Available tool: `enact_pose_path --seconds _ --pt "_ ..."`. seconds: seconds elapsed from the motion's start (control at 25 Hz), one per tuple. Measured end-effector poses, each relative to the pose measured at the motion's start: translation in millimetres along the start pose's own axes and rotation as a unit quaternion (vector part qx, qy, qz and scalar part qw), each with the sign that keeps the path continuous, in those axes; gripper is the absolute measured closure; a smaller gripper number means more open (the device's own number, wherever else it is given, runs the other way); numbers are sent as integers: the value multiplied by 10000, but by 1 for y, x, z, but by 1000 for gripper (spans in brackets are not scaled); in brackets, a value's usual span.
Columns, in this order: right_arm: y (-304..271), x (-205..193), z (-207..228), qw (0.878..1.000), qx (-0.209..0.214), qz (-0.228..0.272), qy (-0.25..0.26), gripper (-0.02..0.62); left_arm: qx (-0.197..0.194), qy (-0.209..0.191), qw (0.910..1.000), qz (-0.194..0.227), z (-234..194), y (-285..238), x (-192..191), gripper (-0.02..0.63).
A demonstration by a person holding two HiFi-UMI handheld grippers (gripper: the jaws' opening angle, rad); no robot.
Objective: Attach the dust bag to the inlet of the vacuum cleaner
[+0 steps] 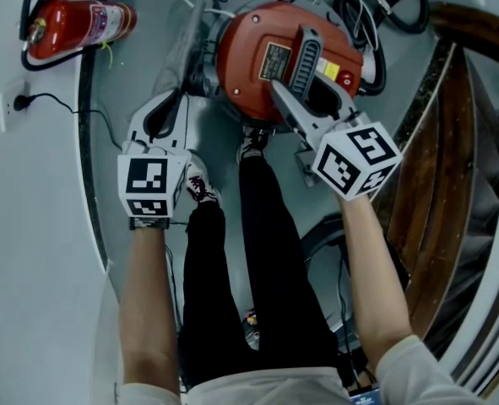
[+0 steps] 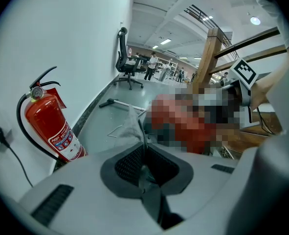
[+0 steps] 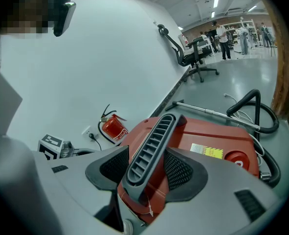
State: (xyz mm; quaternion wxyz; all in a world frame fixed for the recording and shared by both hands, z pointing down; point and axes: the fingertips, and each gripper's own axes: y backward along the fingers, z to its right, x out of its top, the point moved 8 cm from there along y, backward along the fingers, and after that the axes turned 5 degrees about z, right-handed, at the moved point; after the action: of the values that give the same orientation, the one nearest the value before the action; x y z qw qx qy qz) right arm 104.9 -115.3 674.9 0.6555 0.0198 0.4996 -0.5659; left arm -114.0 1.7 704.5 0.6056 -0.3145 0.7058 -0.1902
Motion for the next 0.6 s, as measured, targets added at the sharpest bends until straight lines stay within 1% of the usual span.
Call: enact_pose_path --seconds 0.48,0.6 --pt "-1 -2 -1 10000 -23 1 93 377 -31 5 10000 -22 4 -2 -1 578" --pt "-1 -1 -2 9999 -26 -4 118 377 -44 103 9999 -13 5 -2 -1 577"
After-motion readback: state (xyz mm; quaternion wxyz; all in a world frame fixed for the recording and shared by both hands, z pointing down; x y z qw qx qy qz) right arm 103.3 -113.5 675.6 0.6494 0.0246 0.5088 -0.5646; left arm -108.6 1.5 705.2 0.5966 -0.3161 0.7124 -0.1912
